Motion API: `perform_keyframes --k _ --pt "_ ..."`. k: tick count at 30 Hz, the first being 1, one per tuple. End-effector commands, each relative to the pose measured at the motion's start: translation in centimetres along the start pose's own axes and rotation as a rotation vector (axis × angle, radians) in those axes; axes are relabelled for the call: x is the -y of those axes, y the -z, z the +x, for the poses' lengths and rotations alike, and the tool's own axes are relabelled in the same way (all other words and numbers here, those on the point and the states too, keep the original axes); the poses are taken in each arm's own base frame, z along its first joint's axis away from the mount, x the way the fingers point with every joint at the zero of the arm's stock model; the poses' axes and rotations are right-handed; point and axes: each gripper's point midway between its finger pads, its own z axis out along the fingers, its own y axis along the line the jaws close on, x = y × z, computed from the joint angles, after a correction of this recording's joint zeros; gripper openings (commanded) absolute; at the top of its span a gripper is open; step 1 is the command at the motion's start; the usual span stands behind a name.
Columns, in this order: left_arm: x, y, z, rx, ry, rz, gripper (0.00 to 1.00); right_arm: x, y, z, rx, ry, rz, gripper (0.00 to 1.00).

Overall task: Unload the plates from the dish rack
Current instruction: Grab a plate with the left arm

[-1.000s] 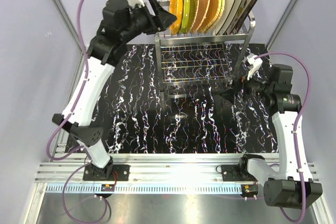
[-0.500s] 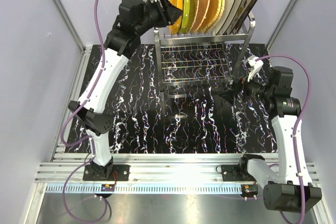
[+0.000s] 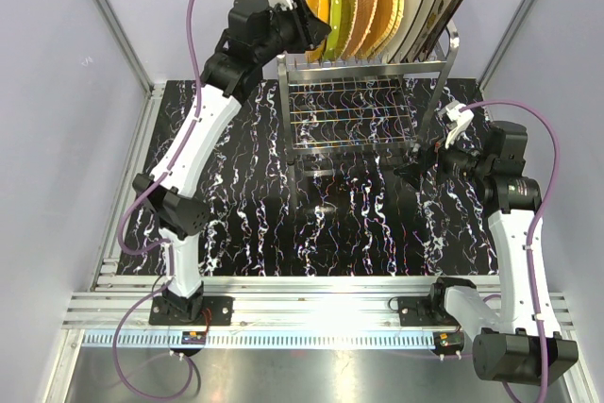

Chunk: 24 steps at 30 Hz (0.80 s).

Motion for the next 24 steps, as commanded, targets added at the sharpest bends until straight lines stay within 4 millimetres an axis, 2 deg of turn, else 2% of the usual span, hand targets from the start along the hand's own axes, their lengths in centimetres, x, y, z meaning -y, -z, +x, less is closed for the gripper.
perform_keyframes --k 1,9,17,24 --pt "0.9 -0.2 -2.1 0.076 -0.056 0.022 0.43 -0.3 0.1 -0.9 0.034 0.039 -0.007 1.0" --pt "0.0 -0.9 -1.6 0.081 -0.101 -0.003 0.36 -0.4 0.2 -0.9 0.035 0.039 -0.006 1.0" --pt "1.0 -0.9 -2.0 0.097 -0.082 0.046 0.33 -0.3 0.3 -0.8 0.033 0.042 0.001 1.0" --pt "0.0 -0.9 -1.7 0.088 -0.108 0.018 0.27 -0.5 0.4 -0.8 0.037 0.048 0.0 1.0"
